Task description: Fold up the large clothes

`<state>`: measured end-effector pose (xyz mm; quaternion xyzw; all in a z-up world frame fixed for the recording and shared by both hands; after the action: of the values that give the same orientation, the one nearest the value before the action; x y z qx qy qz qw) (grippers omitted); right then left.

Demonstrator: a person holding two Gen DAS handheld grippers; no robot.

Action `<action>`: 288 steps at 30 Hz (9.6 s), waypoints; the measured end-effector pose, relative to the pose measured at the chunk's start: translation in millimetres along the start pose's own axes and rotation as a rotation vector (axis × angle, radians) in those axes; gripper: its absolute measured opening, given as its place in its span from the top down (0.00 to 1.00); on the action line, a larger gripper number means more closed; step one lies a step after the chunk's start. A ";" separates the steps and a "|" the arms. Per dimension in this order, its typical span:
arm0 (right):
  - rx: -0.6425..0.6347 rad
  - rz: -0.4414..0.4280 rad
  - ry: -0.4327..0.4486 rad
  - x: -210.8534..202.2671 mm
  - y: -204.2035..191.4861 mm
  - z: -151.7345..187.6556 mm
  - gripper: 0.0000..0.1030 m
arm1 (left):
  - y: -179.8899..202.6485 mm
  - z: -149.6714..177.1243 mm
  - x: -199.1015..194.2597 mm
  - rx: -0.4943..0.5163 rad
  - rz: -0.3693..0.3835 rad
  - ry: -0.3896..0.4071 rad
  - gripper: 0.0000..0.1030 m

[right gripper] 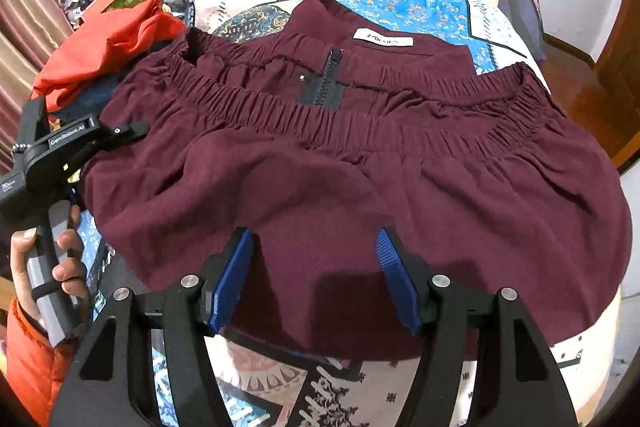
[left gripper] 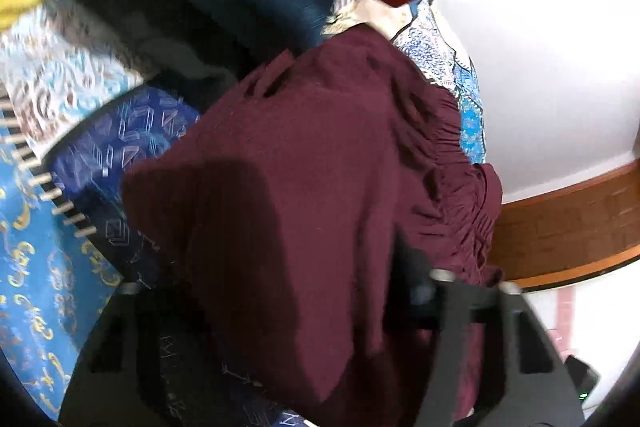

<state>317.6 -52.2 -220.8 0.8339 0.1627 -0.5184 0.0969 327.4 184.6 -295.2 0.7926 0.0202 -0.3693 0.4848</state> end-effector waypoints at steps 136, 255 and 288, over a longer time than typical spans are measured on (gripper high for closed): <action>0.295 -0.384 -0.141 63.0 135.9 -2.9 0.03 | 84.1 36.1 7.9 0.400 0.040 -0.397 0.06; -0.118 -0.260 0.916 -239.8 -170.1 -8.0 0.41 | 192.9 93.6 -408.6 0.936 -0.139 0.746 0.25; -0.084 -0.179 0.869 -237.3 -165.4 9.6 0.14 | 167.1 114.0 -399.9 0.833 -0.215 0.763 0.01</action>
<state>150.9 57.6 -11.3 0.9523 0.2809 -0.1190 0.0079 37.6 137.2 43.4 0.9873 0.1269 -0.0812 0.0498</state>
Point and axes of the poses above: each gripper's, at about its wrist camera, not at the fingertips, and x roughly the way its jaws point, y to its right, z to its underside, the point moved 1 cm from there along x, roughly the way its jaws point, and after that the axes turned 10 degrees about z, right-handed, at the moved point
